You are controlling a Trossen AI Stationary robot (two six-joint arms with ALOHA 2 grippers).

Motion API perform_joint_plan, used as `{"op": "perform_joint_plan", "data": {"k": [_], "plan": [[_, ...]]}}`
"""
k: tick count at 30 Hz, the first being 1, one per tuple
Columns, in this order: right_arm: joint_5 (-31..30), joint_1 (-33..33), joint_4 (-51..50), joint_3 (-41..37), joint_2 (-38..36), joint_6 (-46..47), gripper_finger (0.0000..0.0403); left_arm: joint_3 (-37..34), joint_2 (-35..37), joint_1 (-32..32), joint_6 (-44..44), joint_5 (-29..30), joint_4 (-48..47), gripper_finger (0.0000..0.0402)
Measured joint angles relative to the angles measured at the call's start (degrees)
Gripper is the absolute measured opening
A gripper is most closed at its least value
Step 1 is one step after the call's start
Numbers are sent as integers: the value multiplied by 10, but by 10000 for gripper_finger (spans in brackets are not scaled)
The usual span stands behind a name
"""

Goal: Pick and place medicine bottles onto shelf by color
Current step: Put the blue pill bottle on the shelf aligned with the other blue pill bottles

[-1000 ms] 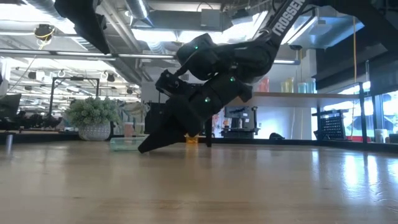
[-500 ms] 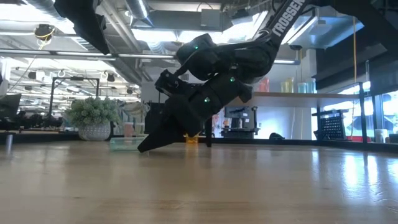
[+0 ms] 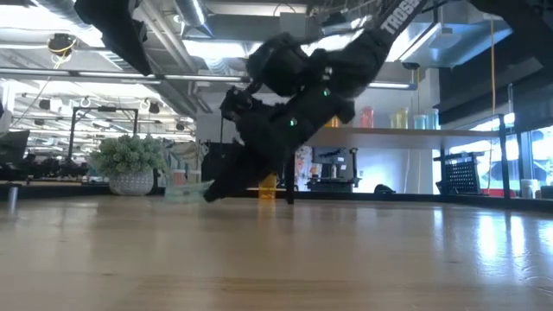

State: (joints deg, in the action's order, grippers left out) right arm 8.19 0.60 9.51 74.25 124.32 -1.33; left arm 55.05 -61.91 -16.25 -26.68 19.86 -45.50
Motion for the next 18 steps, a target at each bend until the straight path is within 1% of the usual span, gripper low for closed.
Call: {"op": "perform_joint_plan", "data": {"k": [3, 7, 12, 15, 18], "plan": [[-19, 0, -59, 25, -16, 17, 124, 0, 0, 0, 0, -1, 0, 163], [-36, 0, -141, 67, -22, 12, 127, 0, 0, 0, -1, -1, -1, 163], [-35, 0, -286, 148, -23, 12, 128, 0, 0, 0, -1, -1, -2, 163], [-35, 0, -393, 199, -23, 18, 124, 0, 0, 0, -1, -1, -2, 163], [-35, 0, -471, 247, -23, 25, 123, 0, 0, 0, 2, -1, -2, 163]]}}
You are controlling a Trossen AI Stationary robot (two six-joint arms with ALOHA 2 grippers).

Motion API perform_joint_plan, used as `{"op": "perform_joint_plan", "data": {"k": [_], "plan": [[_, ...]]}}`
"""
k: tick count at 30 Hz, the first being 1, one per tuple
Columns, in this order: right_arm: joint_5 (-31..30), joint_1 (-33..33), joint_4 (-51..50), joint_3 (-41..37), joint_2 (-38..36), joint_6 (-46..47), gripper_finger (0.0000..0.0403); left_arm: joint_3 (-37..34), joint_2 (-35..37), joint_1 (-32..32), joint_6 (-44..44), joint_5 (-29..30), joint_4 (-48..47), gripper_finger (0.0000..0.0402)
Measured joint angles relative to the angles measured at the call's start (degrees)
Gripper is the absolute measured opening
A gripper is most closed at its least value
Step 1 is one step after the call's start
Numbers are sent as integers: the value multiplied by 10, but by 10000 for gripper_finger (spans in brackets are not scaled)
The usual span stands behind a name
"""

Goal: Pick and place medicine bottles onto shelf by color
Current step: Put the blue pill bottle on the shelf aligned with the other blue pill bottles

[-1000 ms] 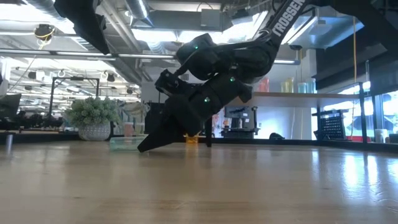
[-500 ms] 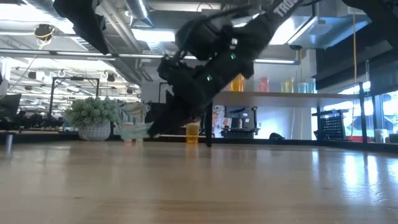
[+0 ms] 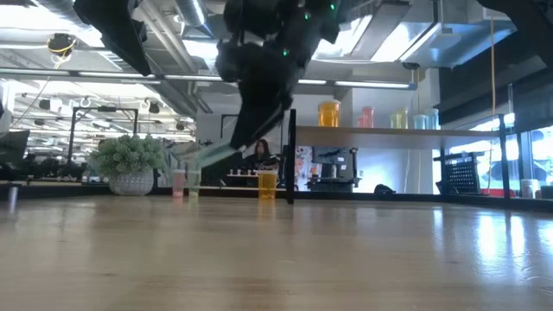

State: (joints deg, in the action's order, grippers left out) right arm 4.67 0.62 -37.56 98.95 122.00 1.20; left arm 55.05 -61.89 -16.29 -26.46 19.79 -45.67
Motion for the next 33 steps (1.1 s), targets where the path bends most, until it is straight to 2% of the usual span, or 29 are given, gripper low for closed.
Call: {"op": "perform_joint_plan", "data": {"k": [12, 18, 25, 30, 33], "plan": [[-1, -2, -269, 152, 0, 12, 124, 0, 0, -8, 16, 0, 0, 163], [-31, -10, -382, 212, 0, -3, 124, 0, 3, -14, 22, 9, 15, 163], [-56, -20, -429, 230, 0, -15, 124, 0, 27, -12, 110, 26, 117, 163], [-57, -20, -529, 230, 0, -6, 124, 0, 45, -3, 129, 46, 119, 163], [-61, -20, -522, 226, -4, -2, 124, 0, 47, 3, 136, 46, 119, 163]]}}
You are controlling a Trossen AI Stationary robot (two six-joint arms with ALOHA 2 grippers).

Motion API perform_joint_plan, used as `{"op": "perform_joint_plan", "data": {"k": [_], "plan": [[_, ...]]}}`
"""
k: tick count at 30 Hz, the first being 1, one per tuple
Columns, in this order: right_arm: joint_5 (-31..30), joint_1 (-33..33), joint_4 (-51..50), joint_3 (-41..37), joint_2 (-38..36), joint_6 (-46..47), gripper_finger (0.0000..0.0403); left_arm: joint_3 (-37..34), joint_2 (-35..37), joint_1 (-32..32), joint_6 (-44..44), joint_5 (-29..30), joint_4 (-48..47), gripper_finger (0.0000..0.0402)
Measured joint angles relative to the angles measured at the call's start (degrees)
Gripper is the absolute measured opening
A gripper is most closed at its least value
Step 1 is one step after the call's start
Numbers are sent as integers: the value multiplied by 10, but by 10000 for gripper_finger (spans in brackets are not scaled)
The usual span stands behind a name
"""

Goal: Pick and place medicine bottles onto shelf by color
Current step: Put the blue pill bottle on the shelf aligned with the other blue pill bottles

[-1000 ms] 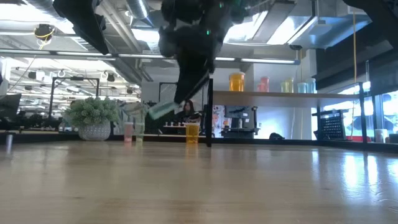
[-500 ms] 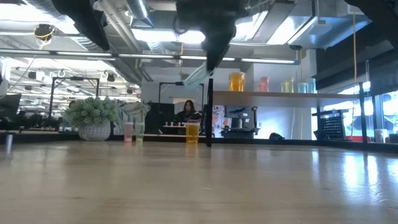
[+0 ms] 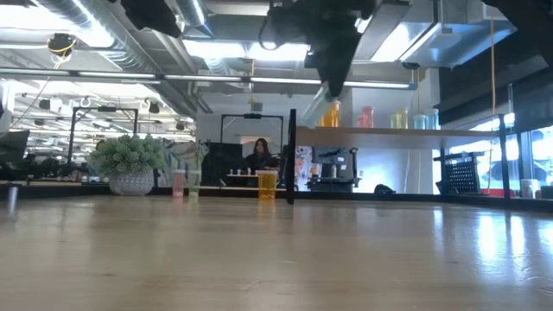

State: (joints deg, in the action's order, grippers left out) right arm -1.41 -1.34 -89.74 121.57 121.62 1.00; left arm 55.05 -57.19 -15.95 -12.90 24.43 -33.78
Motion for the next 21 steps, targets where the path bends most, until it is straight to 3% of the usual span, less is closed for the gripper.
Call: {"op": "perform_joint_plan", "data": {"k": [10, 21], "plan": [[11, -2, -3, 0, -80, 6, 124, 0, 0, 16, 16, -5, 11, 163], [-41, 7, -3, 0, -216, 86, 124, 0, -6, 75, 118, -20, 188, 163]]}}
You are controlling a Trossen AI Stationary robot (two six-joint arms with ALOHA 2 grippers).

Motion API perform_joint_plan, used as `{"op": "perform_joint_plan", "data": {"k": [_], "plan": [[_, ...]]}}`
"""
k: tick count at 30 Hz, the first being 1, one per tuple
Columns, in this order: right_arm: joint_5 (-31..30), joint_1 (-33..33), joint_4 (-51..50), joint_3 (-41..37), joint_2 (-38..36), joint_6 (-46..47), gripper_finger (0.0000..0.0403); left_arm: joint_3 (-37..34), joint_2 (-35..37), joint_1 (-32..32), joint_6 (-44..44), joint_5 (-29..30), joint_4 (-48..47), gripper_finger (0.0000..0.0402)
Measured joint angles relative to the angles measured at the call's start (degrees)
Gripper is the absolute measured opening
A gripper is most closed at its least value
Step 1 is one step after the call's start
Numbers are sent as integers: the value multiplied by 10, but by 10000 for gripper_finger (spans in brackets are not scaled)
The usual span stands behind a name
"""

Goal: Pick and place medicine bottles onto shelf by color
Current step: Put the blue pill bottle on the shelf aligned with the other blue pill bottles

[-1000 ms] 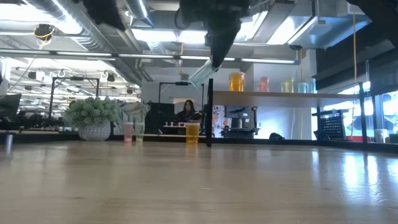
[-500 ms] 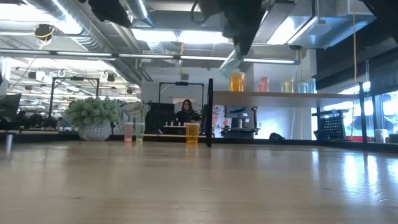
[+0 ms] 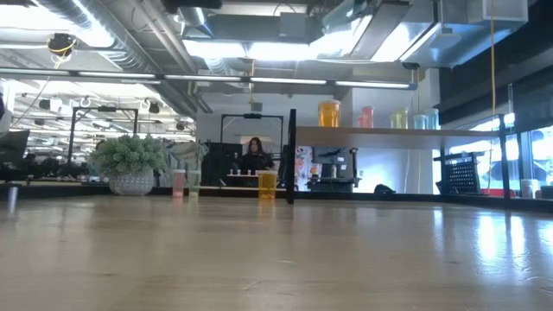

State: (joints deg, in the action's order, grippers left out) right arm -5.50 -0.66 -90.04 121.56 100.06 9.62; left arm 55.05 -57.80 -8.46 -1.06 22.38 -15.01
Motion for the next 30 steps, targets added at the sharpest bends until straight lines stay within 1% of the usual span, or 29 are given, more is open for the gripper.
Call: {"op": "perform_joint_plan", "data": {"k": [5, 8, 10, 12, 14, 17, 21, 24, 27, 30], "plan": [[1, 12, 0, 0, -52, 22, 124, 1, -4, 44, 6, -51, 86, 163], [-5, 23, 3, -8, -89, 25, 124, 6, -5, 65, 29, -79, 117, 163], [-21, 32, 3, -39, -124, 38, 124, 22, -8, 75, 39, -84, 120, 163], [-35, 44, 1, -91, -169, 54, 124, 42, -18, 83, 51, -86, 124, 163], [-37, 57, -3, -142, -209, 70, 124, 60, -28, 88, 68, -98, 115, 163], [-32, 79, -2, -204, -258, 88, 124, 101, -60, 101, 90, -127, 124, 163], [10, 115, -1, -256, -301, 107, 124, 160, -120, 124, 111, -162, 117, 163], [20, 140, 0, -276, -311, 107, 124, 209, -169, 139, 128, -182, 106, 163], [26, 168, 1, -286, -316, 72, 124, 254, -214, 151, 142, -199, 78, 163], [28, 195, 2, -298, -319, 61, 124, 290, -249, 160, 152, -214, 58, 163]]}}
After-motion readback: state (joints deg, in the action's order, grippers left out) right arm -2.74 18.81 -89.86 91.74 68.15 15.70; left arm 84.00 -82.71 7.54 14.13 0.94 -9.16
